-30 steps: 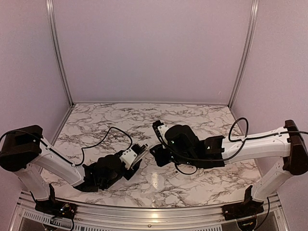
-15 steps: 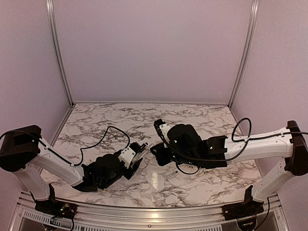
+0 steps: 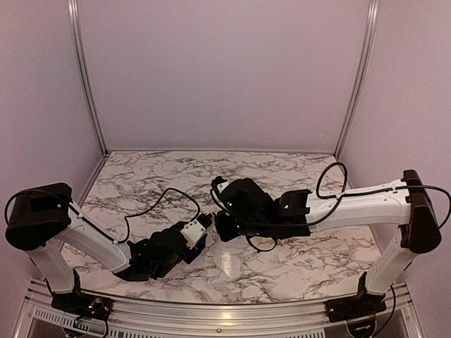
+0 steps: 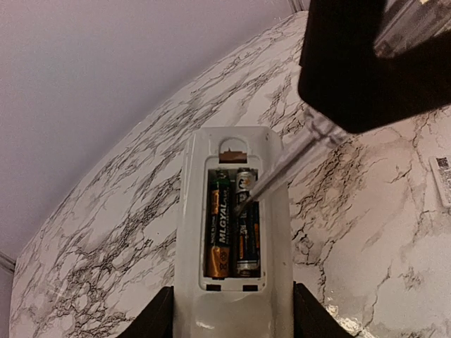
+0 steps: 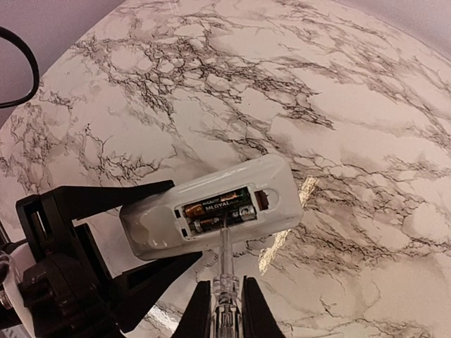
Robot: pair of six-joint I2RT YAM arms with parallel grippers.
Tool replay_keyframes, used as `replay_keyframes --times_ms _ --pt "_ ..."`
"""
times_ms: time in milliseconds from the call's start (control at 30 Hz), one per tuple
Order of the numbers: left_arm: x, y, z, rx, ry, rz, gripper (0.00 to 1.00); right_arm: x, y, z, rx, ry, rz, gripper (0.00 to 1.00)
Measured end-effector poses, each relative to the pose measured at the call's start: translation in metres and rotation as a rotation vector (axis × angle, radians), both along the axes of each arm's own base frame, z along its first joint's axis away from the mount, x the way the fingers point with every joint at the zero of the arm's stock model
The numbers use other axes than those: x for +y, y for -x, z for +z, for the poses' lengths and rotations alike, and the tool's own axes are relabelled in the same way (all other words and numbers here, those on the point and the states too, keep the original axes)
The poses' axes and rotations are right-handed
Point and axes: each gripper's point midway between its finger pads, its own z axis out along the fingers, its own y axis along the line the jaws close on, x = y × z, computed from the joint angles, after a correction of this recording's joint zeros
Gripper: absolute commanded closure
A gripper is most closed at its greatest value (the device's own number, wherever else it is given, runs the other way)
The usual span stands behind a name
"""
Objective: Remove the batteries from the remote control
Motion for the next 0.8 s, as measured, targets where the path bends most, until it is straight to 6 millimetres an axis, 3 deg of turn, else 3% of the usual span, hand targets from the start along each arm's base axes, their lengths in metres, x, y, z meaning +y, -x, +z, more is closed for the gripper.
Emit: replay_keyframes --times_ms 467,800 --pt "-0.006 0.003 -0.008 -0.004 -0.049 -0.013 1.00 -0.003 0.000 -0.015 -0.009 0.023 0.000 1.00" --pt "-0.016 0.013 0.017 0.005 0.063 -0.074 1.00 -0.021 0.011 0.008 -0.051 -0.109 0.019 1.00"
